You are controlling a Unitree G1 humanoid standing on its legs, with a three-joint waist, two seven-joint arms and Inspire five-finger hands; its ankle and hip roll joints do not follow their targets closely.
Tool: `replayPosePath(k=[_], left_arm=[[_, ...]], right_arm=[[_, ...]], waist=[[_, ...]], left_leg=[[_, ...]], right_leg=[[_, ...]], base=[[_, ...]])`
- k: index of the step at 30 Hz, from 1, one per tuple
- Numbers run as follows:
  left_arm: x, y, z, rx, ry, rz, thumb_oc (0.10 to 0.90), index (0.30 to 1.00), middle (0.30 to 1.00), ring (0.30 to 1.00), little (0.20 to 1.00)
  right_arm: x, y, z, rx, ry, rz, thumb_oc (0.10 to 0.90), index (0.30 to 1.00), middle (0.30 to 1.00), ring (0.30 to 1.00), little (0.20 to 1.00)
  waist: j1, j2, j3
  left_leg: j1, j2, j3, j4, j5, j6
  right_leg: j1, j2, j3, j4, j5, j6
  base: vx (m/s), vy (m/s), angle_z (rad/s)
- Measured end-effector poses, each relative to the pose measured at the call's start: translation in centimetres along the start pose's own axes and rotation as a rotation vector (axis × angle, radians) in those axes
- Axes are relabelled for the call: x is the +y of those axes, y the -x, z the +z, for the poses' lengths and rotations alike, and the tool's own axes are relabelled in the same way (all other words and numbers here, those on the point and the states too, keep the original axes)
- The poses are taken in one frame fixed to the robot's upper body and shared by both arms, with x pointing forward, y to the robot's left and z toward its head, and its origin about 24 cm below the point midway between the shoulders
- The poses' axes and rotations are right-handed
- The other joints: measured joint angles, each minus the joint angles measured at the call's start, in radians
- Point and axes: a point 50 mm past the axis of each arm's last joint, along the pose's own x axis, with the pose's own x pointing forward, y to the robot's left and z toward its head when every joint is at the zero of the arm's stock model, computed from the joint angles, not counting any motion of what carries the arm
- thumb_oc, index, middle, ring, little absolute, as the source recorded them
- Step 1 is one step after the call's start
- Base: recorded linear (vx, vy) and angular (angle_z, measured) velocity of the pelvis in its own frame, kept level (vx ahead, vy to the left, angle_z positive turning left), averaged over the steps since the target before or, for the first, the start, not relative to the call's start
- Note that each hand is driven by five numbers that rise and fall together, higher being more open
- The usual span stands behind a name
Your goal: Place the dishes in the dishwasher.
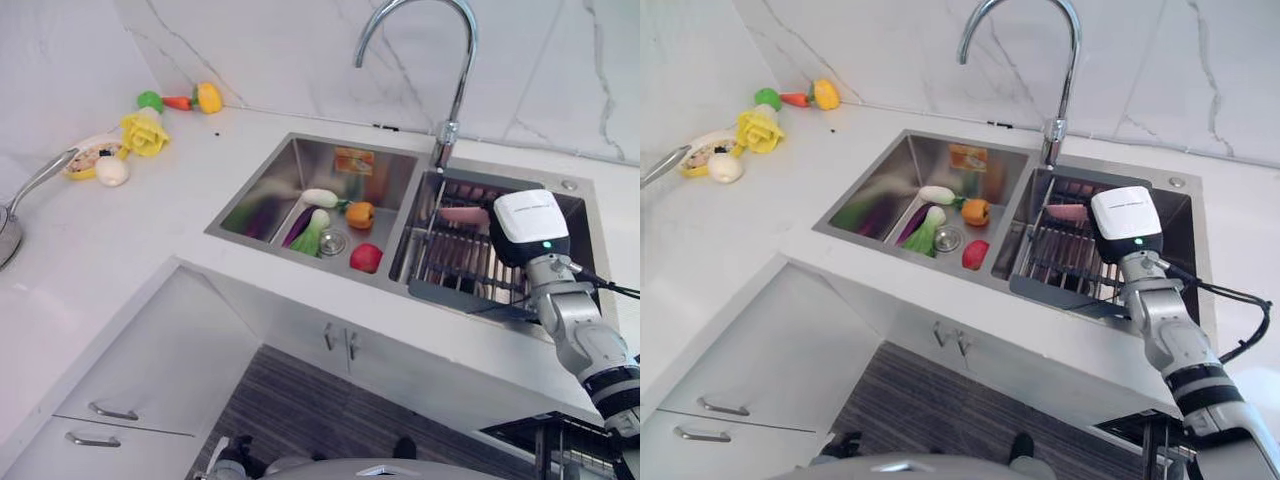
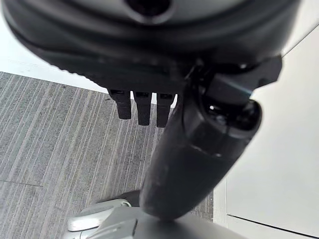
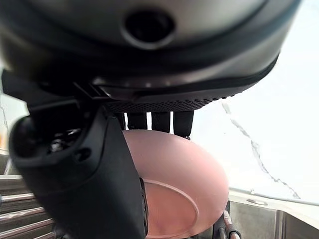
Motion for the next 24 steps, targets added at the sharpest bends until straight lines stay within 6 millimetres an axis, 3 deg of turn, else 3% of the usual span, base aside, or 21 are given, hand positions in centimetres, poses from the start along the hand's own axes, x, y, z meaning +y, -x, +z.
replayPosePath(k=[3,5,9,13,18,22,23,24], left_arm=[[-0.1,0.0,0.1,-0.002,0.0,-0.002,0.8,0.9,0.9,0.9,0.9],[-0.4,0.1,0.1,-0.004,-0.005,-0.009,0.8,0.9,0.9,0.9,0.9],[-0.6,0.1,0.1,-0.006,-0.017,-0.015,0.8,0.9,0.9,0.9,0.9],[-0.7,0.2,0.0,-0.008,-0.056,-0.021,0.8,0.9,0.9,0.9,0.9],[-0.3,0.1,-0.2,0.004,-0.037,-0.023,0.8,0.9,0.9,0.9,0.9],[0.0,0.0,0.2,-0.002,-0.001,-0.013,0.8,0.9,0.9,0.9,0.9],[0.1,-0.1,0.4,-0.008,0.004,-0.013,0.8,0.9,0.9,0.9,0.9],[0.2,-0.2,1.6,-0.054,0.03,-0.008,0.8,0.9,0.9,0.9,0.9]], right_arm=[[-0.5,0.6,-0.4,0.015,-0.015,-0.024,0.4,0.3,0.3,0.3,0.3],[-2.4,2.0,-1.0,0.048,-0.066,-0.121,0.4,0.3,0.3,0.3,0.3],[-4.0,3.2,-1.7,0.075,-0.105,-0.206,0.4,0.3,0.3,0.3,0.3],[-6.8,5.4,-3.2,0.108,-0.113,-0.325,0.4,0.3,0.3,0.3,0.3],[-10.8,9.1,-8.3,0.23,0.102,-0.404,0.4,0.3,0.3,0.3,0.3],[-10.5,10.9,-11.5,0.435,0.14,-0.429,0.4,0.3,0.3,0.3,0.3],[-10.4,11.2,-11.7,0.459,0.137,-0.43,0.4,0.3,0.3,0.3,0.3],[-9.5,12.7,-12.7,0.569,0.123,-0.415,0.4,0.3,0.3,0.3,0.3]], waist=[[0.002,0.003,0.001],[-0.002,0.017,0.003],[-0.023,0.023,0.006],[-0.069,0.036,0.016],[-0.174,0.028,0.027],[-0.259,0.025,0.04],[-0.265,0.026,0.041],[-0.304,0.032,0.045]], left_leg=[[0.0,0.0,-0.002,-0.001,0.0,0.0],[-0.001,-0.003,-0.007,-0.004,0.0,0.0],[-0.002,-0.006,0.001,-0.009,0.001,-0.001],[0.006,-0.012,0.075,-0.027,0.001,-0.001],[0.028,-0.033,0.171,-0.024,0.006,-0.01],[0.038,-0.039,0.205,-0.023,0.007,-0.011],[0.039,-0.039,0.208,-0.025,0.007,-0.011],[0.045,-0.046,0.226,-0.022,0.007,-0.012]], right_leg=[[0.0,0.0,-0.002,0.0,-0.002,0.001],[0.0,-0.003,-0.005,0.0,-0.004,0.003],[-0.007,-0.005,0.0,0.0,-0.006,0.006],[-0.05,0.002,0.089,0.0,0.001,0.015],[-0.082,0.0,0.217,0.0,0.011,0.017],[-0.102,0.002,0.274,0.001,0.011,0.017],[-0.105,0.002,0.273,0.001,0.012,0.017],[-0.122,0.003,0.295,0.0,0.02,0.02]], base=[[-0.01,0.002,0.04],[-0.03,0.008,0.05],[0.0,0.014,-0.06],[-0.01,0.042,-0.54],[0.02,0.064,-0.72],[0.01,0.044,-0.75],[-0.01,0.066,-0.62],[-0.01,0.07,-0.49]])
